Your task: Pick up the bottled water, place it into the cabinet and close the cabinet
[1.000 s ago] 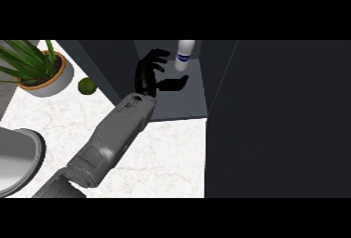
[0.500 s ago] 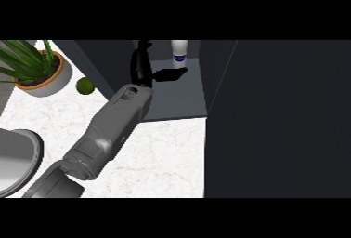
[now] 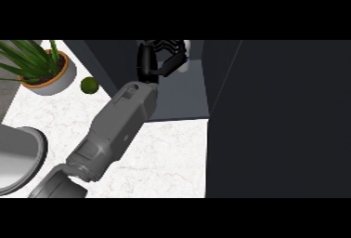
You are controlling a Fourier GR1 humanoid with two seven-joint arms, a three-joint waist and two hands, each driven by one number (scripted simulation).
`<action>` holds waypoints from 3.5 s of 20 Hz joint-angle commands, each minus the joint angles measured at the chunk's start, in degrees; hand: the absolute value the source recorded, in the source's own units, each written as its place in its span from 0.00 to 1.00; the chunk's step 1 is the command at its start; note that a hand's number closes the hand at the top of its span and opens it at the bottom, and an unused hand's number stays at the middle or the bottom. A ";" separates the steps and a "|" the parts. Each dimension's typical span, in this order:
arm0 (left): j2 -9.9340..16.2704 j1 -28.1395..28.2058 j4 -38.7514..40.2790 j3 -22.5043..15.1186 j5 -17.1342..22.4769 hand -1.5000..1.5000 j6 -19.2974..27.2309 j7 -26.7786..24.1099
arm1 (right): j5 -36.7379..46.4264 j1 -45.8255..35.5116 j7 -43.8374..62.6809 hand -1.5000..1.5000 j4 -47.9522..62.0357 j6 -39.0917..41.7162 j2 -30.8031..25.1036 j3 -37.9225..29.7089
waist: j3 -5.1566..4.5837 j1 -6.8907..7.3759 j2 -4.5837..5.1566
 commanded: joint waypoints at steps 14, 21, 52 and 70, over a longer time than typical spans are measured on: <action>-0.26 19.70 -25.75 -17.01 13.71 0.00 -15.61 4.17 | 2.25 1.03 6.33 0.00 -8.75 -3.54 0.91 4.72 | 0.01 3.07 -1.52; 1.36 37.38 -43.32 -27.58 11.99 0.00 -12.07 4.43 | 7.25 2.67 6.19 0.00 -9.61 -6.48 1.43 9.68 | -0.01 4.47 -2.00; 44.95 85.09 -79.44 -17.41 17.92 0.00 -33.77 -12.00 | 11.88 -20.87 24.67 1.00 -11.09 -1.98 -14.04 24.19 | -0.42 8.21 -0.78; 51.94 86.77 -76.95 -12.36 19.97 0.00 -43.68 -14.07 | 4.14 -49.13 40.34 1.00 0.43 1.02 -4.96 26.73 | -1.03 13.79 0.68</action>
